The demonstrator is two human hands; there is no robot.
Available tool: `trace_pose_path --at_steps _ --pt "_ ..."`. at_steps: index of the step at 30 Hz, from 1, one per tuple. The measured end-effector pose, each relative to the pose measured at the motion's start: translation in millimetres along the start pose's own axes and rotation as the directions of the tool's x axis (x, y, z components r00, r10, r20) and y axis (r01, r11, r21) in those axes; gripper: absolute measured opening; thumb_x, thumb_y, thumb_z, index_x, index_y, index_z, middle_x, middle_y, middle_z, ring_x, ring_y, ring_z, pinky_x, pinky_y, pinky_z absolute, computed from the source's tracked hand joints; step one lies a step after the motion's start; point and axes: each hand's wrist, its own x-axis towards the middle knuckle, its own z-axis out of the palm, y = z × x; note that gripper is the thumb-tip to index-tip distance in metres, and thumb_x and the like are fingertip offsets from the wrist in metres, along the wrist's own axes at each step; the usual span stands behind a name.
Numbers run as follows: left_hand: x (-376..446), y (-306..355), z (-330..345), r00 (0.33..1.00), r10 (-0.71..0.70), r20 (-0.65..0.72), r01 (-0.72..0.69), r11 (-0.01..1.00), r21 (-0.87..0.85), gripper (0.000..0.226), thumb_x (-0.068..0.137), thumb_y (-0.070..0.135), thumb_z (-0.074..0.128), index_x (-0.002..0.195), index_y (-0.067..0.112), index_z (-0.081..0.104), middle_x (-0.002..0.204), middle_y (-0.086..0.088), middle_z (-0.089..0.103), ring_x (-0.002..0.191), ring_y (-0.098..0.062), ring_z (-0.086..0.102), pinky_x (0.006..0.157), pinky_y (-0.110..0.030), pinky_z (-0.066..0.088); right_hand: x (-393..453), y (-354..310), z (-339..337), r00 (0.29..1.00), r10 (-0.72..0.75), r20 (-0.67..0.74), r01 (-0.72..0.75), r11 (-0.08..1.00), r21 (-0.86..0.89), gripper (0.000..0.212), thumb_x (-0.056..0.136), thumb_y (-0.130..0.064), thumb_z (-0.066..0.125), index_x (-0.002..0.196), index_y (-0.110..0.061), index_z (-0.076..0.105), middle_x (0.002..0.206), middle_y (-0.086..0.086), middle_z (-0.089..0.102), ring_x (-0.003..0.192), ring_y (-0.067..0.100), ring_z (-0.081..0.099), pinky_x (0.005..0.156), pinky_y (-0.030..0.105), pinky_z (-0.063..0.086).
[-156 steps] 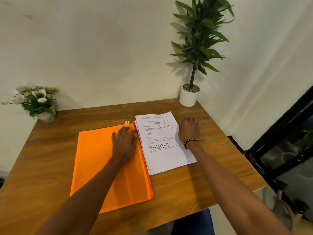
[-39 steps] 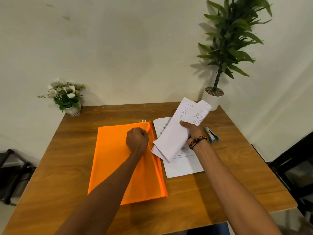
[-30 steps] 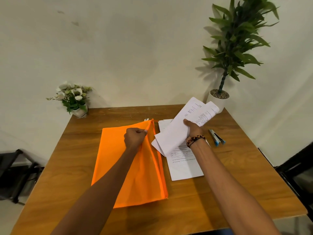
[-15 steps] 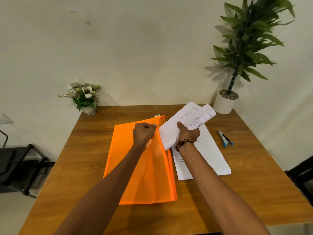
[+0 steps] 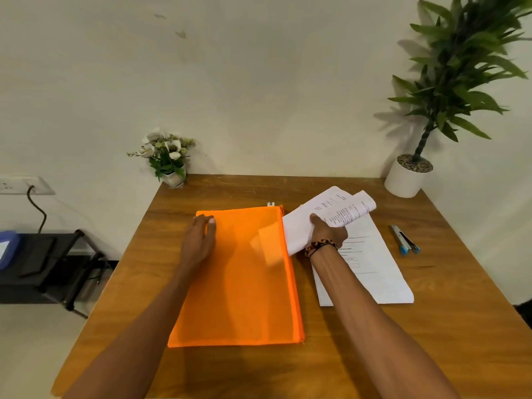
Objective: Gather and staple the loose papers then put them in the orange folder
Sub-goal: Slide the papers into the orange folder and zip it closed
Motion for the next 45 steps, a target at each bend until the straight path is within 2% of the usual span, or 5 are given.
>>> trace_pose_path --at_steps 7,12,30,39,45 --pt "-6.1 6.1 2.9 0.997 -0.064 -0.038 0.062 0.997 -0.046 0.067 0.102 0.055 0.029 0.131 0.004 0.061 0.13 -0.017 0.064 0.123 -0.032 0.056 0.099 -0.035 0.039 -21.3 17.3 16.2 0.997 0.038 0.06 -0.036 0.999 -0.039 0.06 0.072 -0.012 0.087 0.126 -0.012 0.059 0.128 0.009 0.066 0.113 0.029 0.064 0.086 0.043 0.058" --pt "-5.5 0.1 6.6 0.995 -0.098 -0.025 0.098 0.995 0.02 0.078 0.097 0.066 0.026 0.14 0.007 0.056 0.145 -0.017 0.055 0.136 -0.033 0.048 0.112 -0.053 0.04 -29.6 32.3 18.9 0.981 0.051 0.189 -0.045 0.998 -0.035 0.057 0.075 -0.01 0.084 0.126 -0.012 0.06 0.128 0.008 0.066 0.111 0.027 0.064 0.074 0.035 0.055" --pt "-4.7 -0.3 7.0 0.997 -0.077 -0.004 0.077 0.993 0.092 0.083 0.094 0.074 0.022 0.134 0.012 0.061 0.145 -0.014 0.055 0.14 -0.028 0.042 0.113 -0.05 0.039 -15.9 -3.6 15.8 0.983 0.183 0.024 -0.184 0.982 0.037 0.068 0.075 -0.012 0.084 0.133 -0.014 0.049 0.133 0.008 0.06 0.111 0.029 0.062 0.083 0.041 0.058" --pt "-7.9 4.7 3.6 0.994 -0.105 0.01 0.104 0.992 0.075 0.084 0.094 0.074 0.021 0.137 0.011 0.057 0.147 -0.015 0.052 0.14 -0.03 0.043 0.114 -0.053 0.037 -37.3 39.8 22.6 0.956 0.014 0.292 0.01 0.997 -0.082 0.057 0.08 -0.025 0.083 0.13 -0.013 0.057 0.124 0.007 0.066 0.109 0.026 0.064 0.068 0.029 0.051" --pt "-9.8 12.7 3.2 0.994 -0.108 -0.007 0.108 0.992 0.061 0.076 0.098 0.063 0.026 0.139 0.006 0.055 0.149 -0.018 0.05 0.141 -0.032 0.042 0.115 -0.051 0.036 -19.3 44.9 19.0 0.905 0.059 0.422 0.046 0.971 -0.235 0.033 0.083 -0.035 0.078 0.104 -0.017 0.06 0.094 0.005 0.065 0.083 0.018 0.063 0.08 0.039 0.057"
